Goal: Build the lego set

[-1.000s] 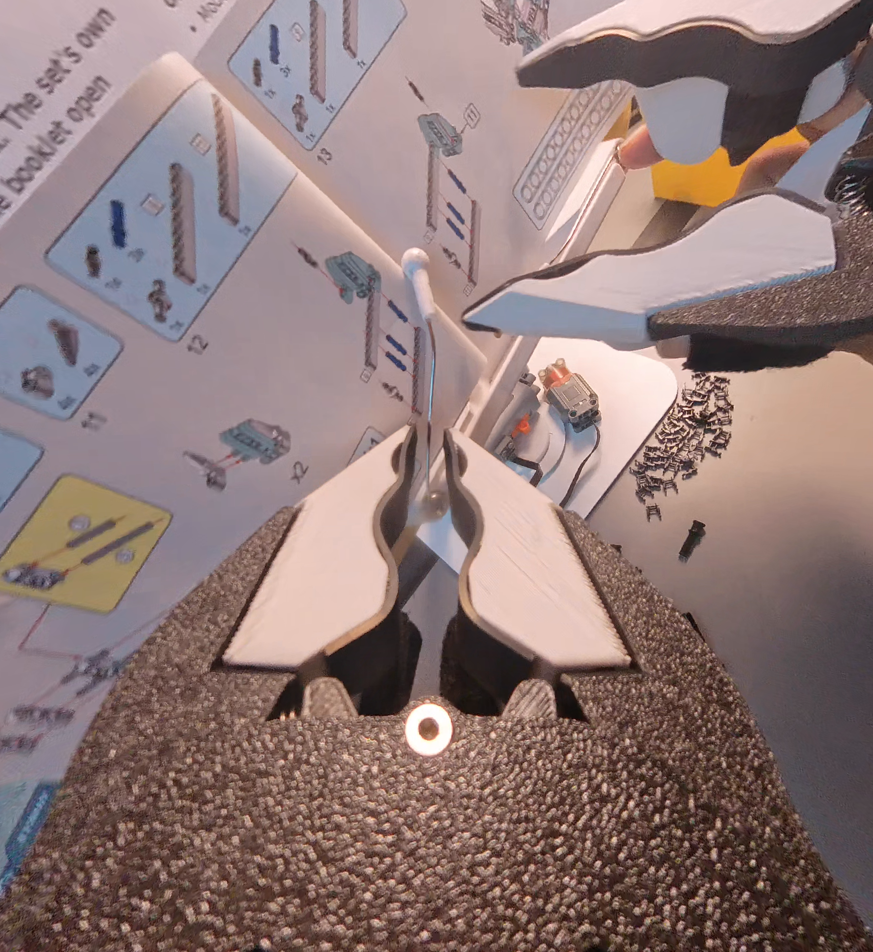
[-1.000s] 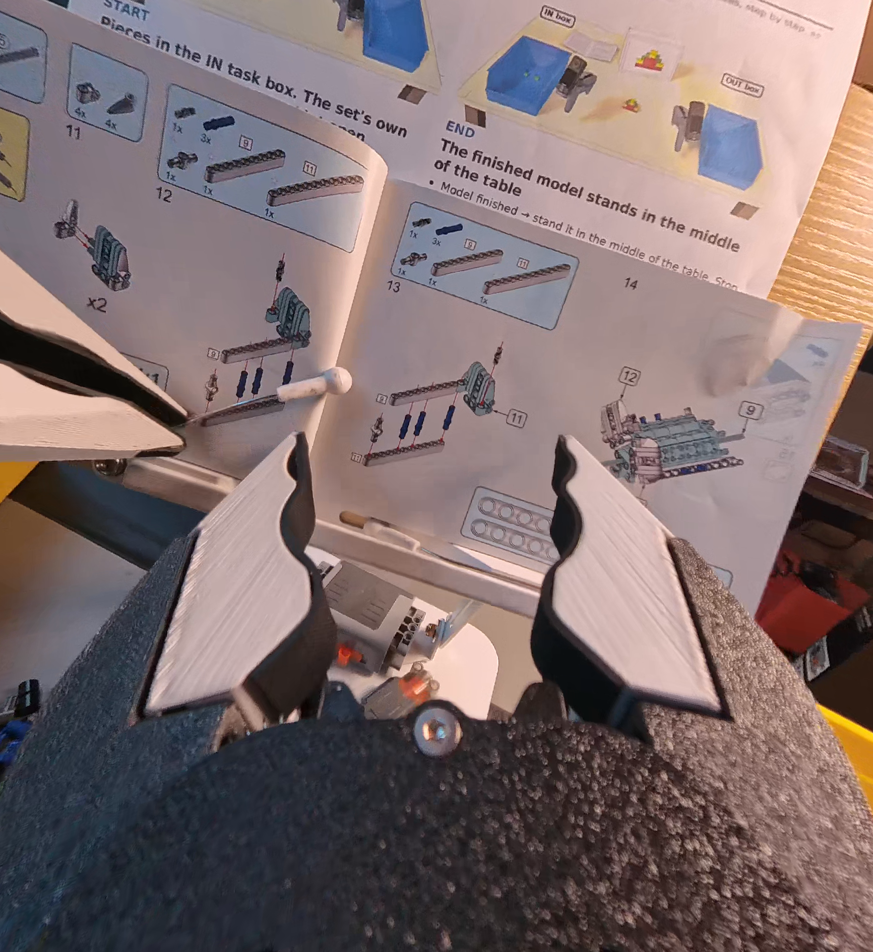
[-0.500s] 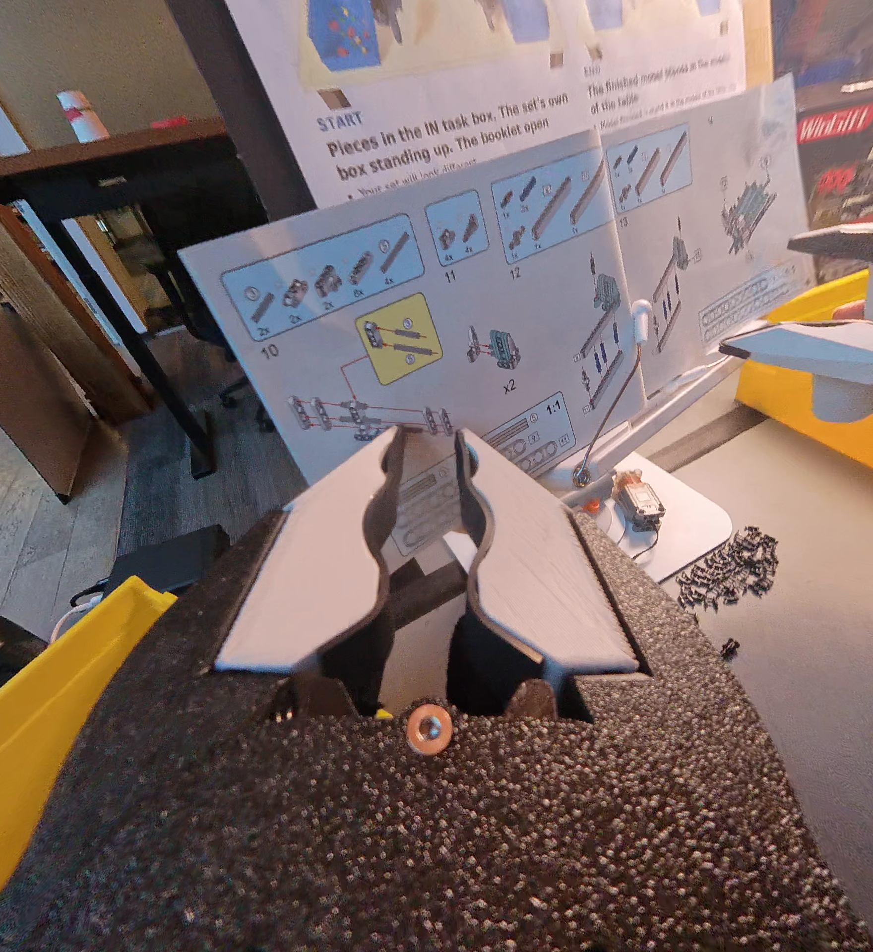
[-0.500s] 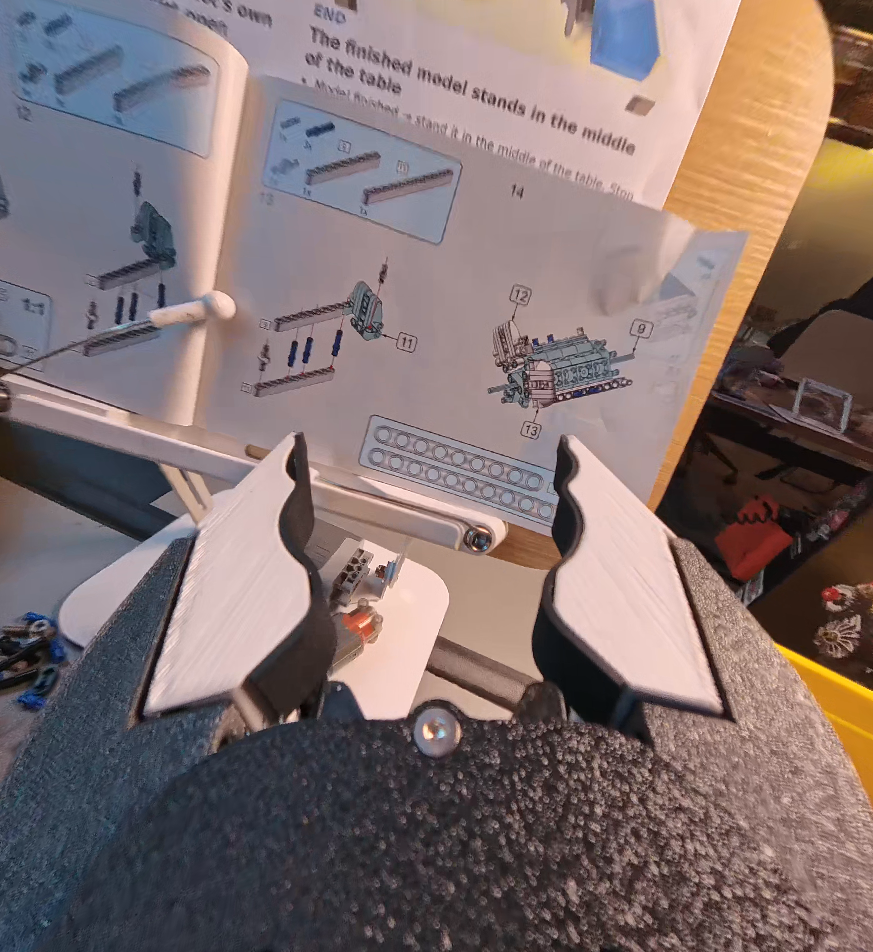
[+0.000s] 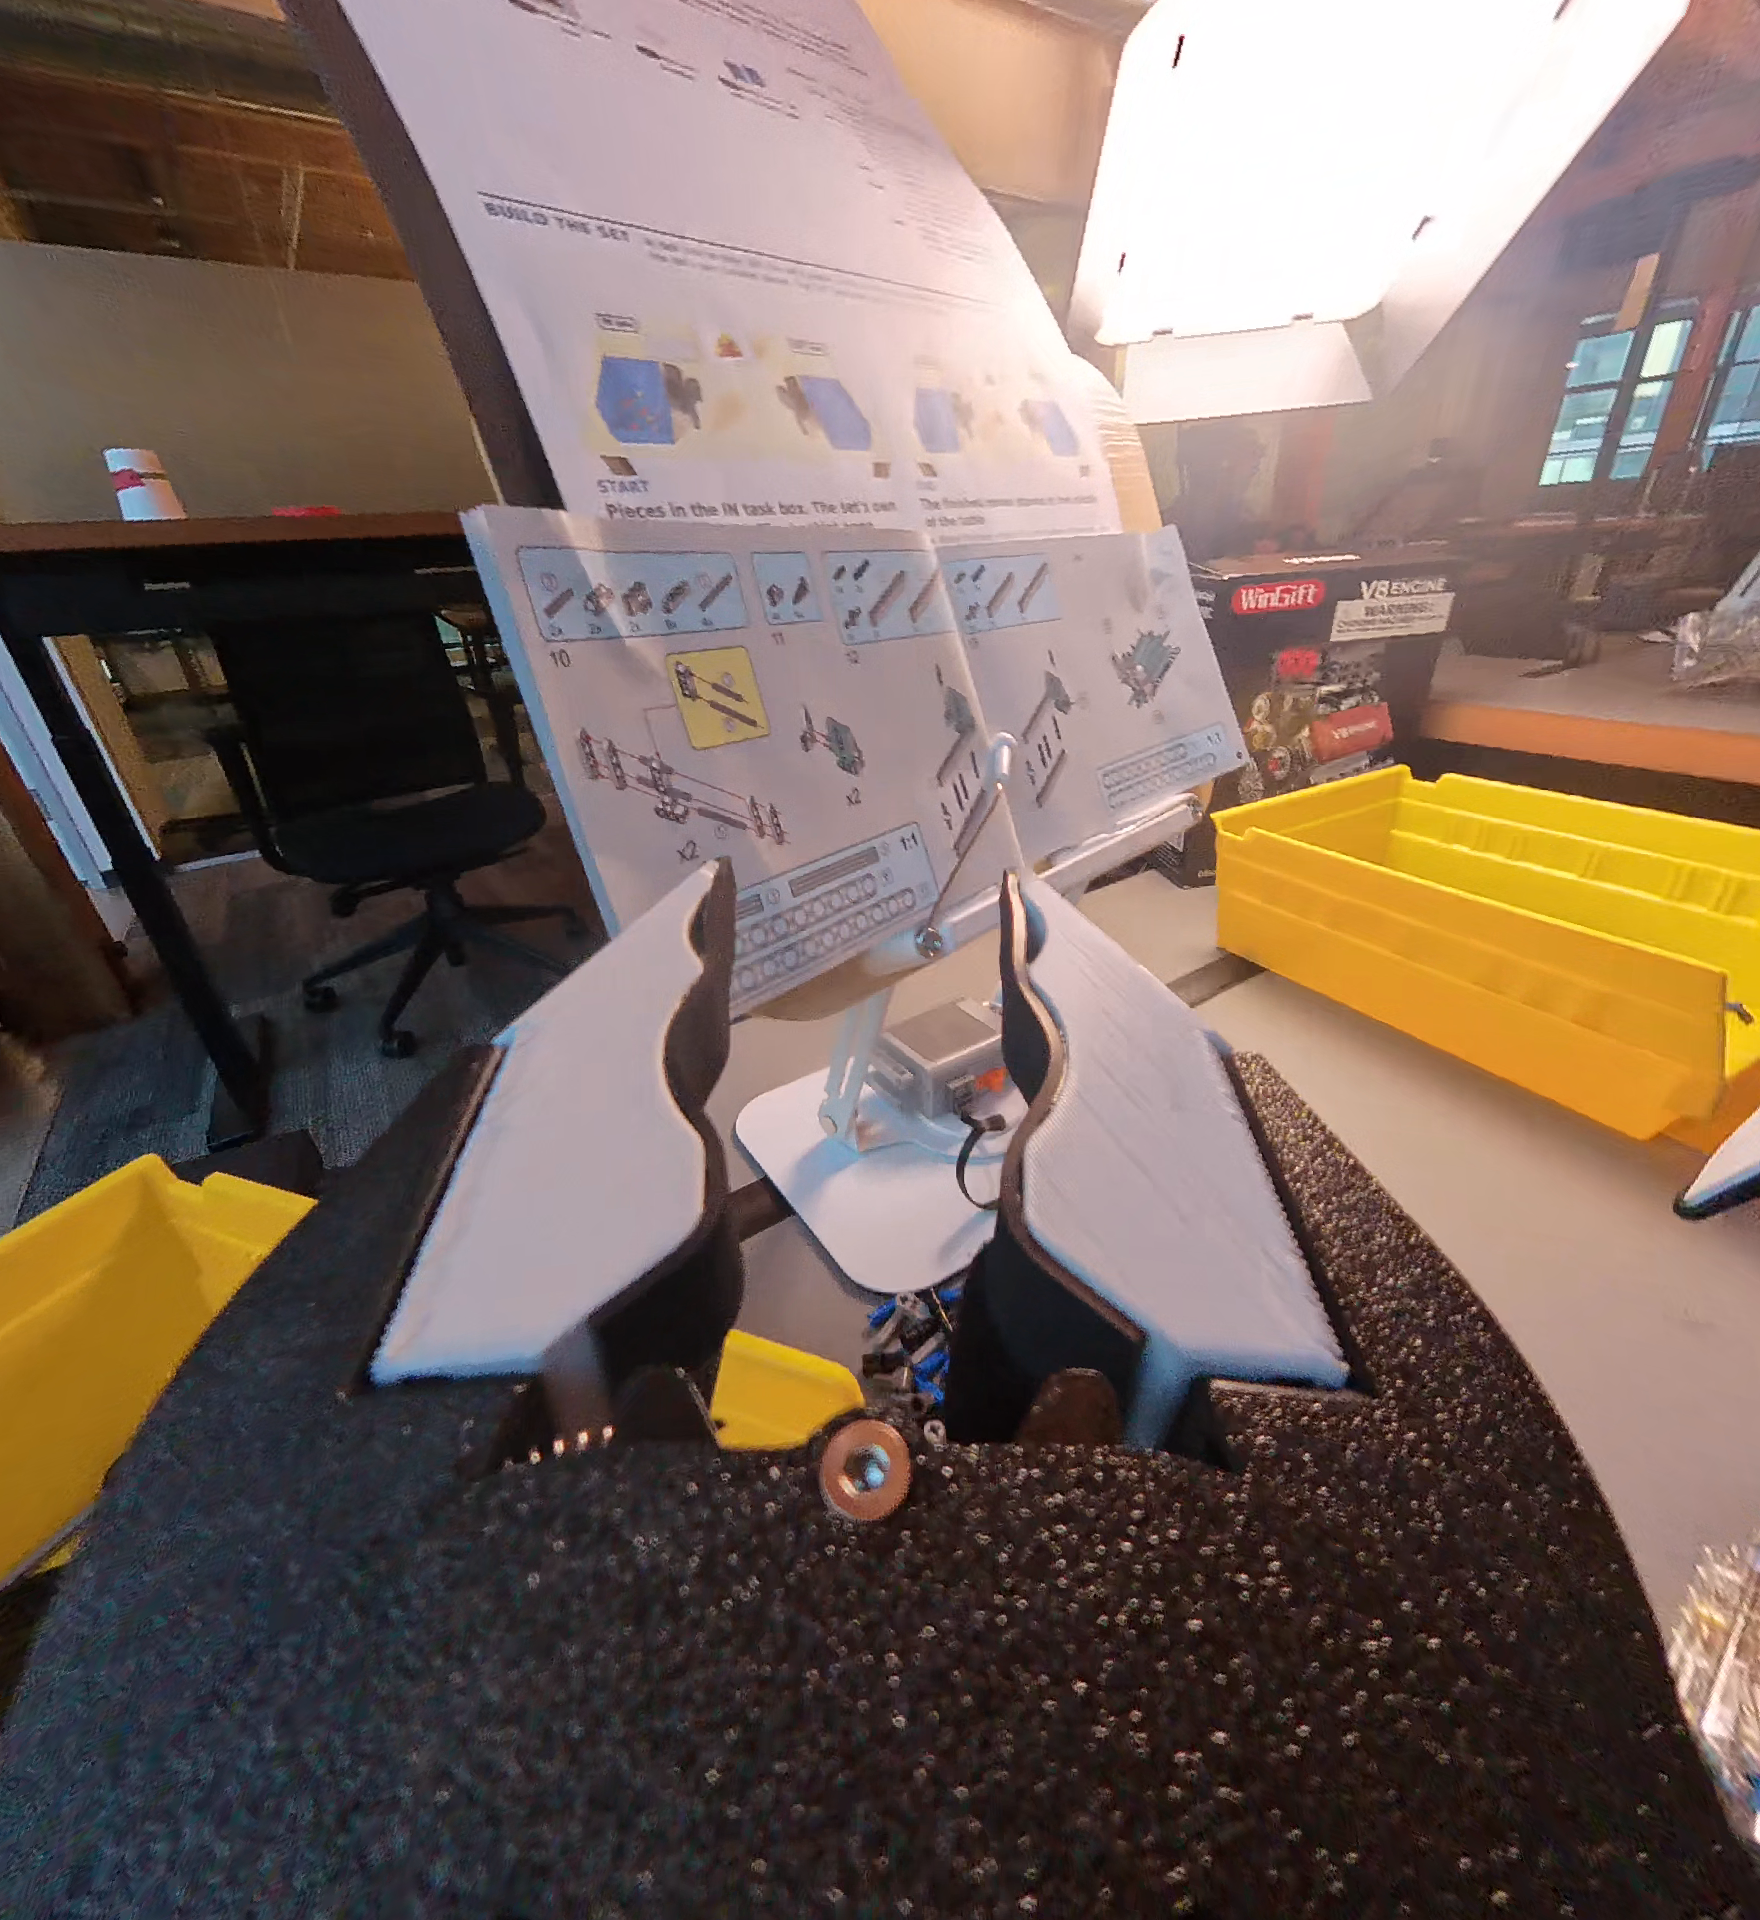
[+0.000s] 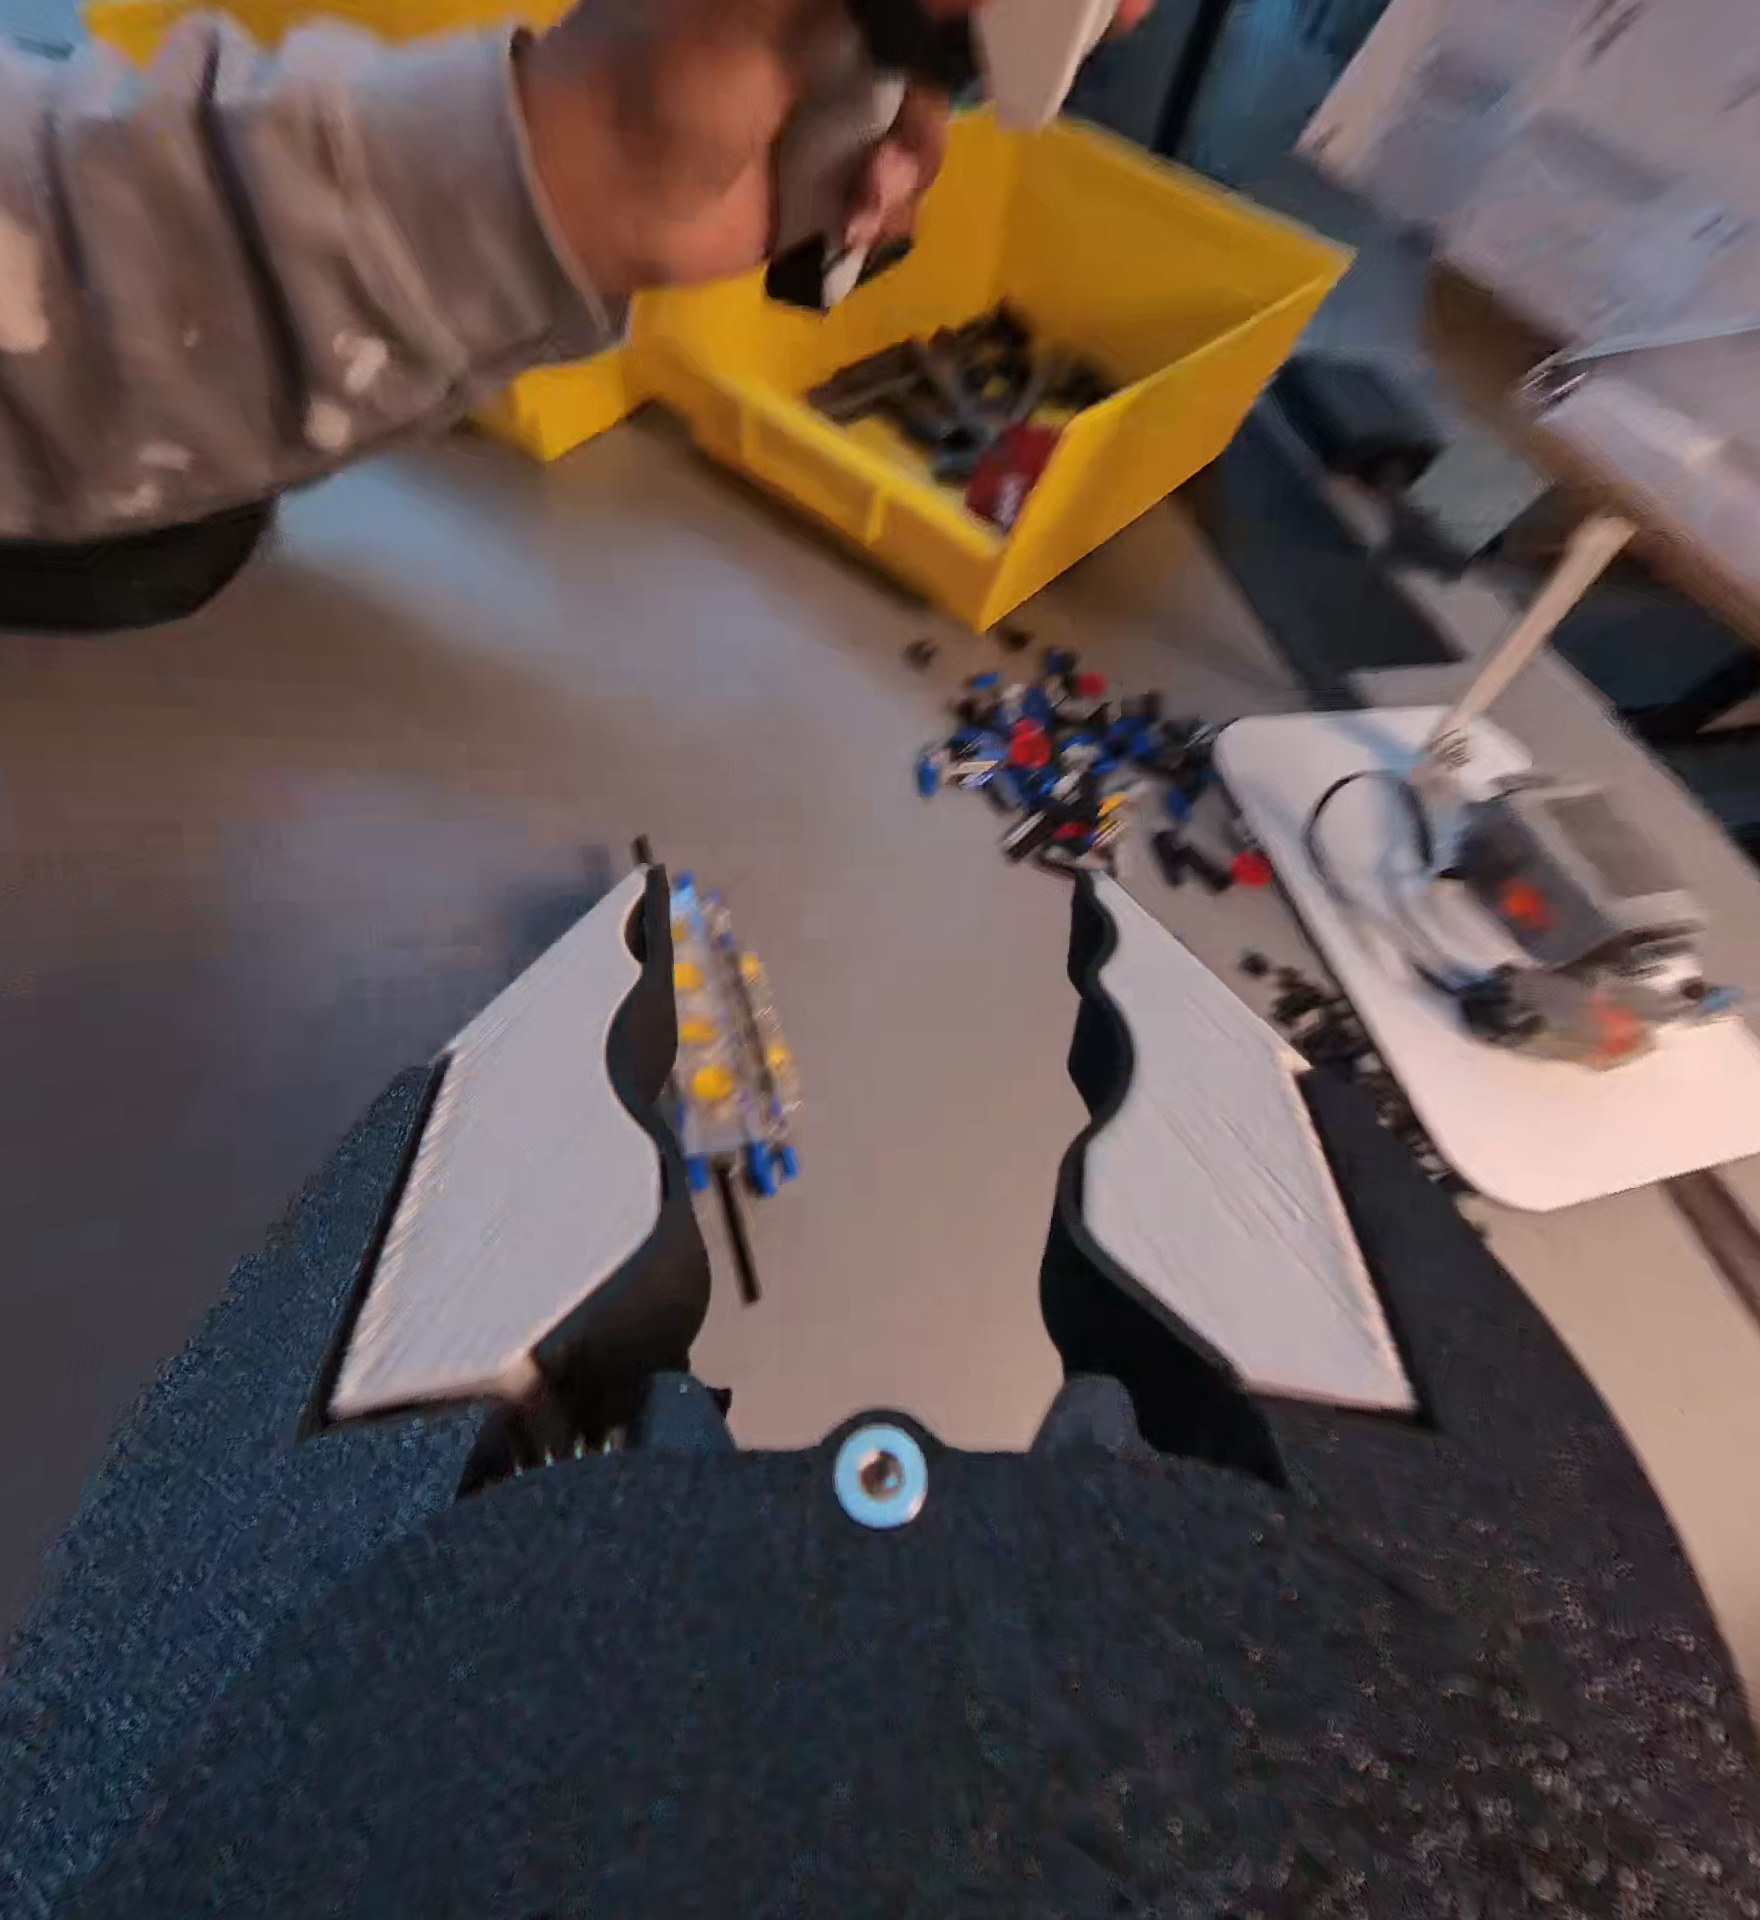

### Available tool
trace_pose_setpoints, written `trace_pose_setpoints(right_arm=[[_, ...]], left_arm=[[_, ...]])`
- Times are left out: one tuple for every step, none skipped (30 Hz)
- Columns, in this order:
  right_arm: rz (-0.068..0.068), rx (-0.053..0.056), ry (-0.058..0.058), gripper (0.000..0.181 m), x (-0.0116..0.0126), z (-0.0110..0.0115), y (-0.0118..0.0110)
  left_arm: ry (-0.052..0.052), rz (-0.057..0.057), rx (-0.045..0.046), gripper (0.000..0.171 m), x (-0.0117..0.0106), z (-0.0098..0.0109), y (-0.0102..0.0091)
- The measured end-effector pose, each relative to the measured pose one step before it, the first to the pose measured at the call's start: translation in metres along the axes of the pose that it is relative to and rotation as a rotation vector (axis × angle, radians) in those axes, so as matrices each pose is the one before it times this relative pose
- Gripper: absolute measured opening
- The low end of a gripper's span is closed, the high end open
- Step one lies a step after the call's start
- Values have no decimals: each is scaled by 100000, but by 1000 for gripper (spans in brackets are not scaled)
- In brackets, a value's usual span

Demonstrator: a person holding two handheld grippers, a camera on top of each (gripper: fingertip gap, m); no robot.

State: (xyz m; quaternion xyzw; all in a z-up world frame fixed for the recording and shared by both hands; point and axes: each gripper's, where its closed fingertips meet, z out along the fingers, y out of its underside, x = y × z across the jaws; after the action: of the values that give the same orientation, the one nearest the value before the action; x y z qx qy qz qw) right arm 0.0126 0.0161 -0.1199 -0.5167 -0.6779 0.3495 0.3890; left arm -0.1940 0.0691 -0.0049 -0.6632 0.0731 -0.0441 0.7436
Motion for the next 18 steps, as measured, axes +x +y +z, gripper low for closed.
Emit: trace_pose_setpoints(right_arm=[[512,-7027,-5682,76,-1403,60,1562],[-220,-6438,-4640,76,-1194,260,1371],[-359,-5295,-4445,77,-1143,439,965],[-555,-3111,-2686,78,-849,591,408],[-1117,-1726,-1311,78,-542,700,55],[-1501,-2157,-656,78,-310,814,71],[-1672,-3754,165,78,-1,930,321],[-1693,-4871,823,78,202,978,510],[-1606,-4669,804,77,226,919,451],[-1071,-4117,2158,68,457,755,348],[-977,-2998,2215,55,465,499,181],[-1483,-1137,-26,36,10,166,-99],[-1239,598,770,26,15,-118,-326],[-875,-29,3173,24,324,-241,-193],[-2243,-2469,3630,24,350,-234,325],[-3545,-3498,5488,24,585,-211,689],[-2349,-3254,7213,24,908,-174,806],[-988,-2485,7246,24,1057,-142,805]], left_arm=[[1301,1702,-307,49,621,-678,74],[1062,1294,-102,51,629,-669,66],[617,501,-449,58,587,-609,159],[555,390,-1001,63,600,-525,278],[633,351,-660,66,625,-469,284],[877,84,-272,68,684,-423,303],[1186,-417,-830,69,728,-358,432],[1377,-830,-1395,68,759,-348,551],[883,-978,-857,67,710,-377,488],[-79,-920,203,64,554,-432,344],[-1082,-335,708,58,351,-495,264],[-1867,1001,1114,51,142,-479,233],[-2152,2729,1208,46,-7,-408,278],[-1712,4149,645,42,-61,-238,414],[-896,4156,-449,38,-44,-66,546],[23,2995,-995,33,23,60,554],[1044,1905,-389,27,111,111,413],[839,814,508,22,53,107,286]])
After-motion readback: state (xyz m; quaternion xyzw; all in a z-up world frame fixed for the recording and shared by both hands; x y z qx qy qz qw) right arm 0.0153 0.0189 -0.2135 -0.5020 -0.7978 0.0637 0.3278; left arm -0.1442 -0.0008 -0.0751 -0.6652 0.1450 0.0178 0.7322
